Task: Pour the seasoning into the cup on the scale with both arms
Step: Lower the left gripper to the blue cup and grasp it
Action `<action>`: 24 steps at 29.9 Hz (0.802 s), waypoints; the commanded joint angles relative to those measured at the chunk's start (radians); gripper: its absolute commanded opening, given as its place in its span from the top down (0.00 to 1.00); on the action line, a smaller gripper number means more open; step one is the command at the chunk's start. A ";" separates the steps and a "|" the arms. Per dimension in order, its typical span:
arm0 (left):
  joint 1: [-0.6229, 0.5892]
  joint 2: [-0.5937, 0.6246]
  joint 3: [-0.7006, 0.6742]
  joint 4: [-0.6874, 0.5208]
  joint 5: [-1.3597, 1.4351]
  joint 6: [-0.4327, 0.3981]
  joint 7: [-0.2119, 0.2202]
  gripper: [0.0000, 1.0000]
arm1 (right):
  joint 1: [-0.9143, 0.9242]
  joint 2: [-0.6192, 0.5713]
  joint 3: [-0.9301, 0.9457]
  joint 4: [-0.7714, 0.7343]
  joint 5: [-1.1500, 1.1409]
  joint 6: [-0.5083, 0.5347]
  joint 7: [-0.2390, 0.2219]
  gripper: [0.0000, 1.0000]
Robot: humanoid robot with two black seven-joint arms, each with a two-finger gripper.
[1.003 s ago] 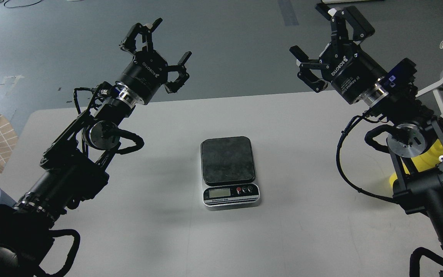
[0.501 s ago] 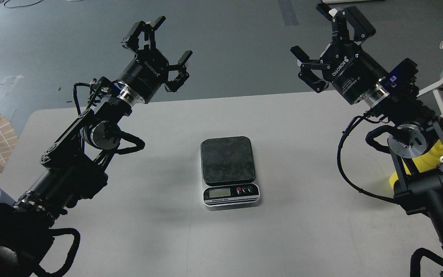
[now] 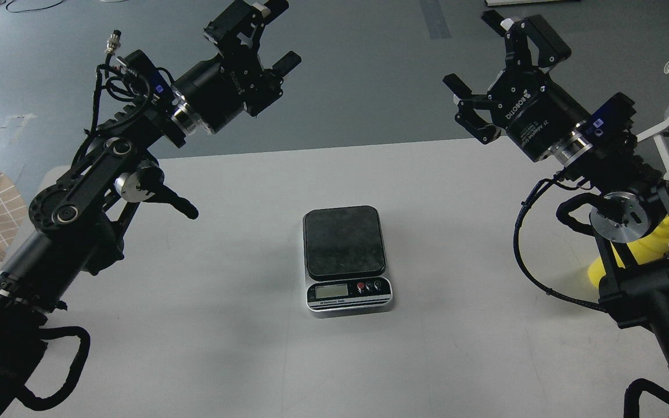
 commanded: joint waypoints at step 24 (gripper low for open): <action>0.075 0.822 0.127 -0.257 0.576 0.001 -0.004 0.01 | -0.017 -0.009 0.025 -0.009 0.008 0.008 0.011 0.00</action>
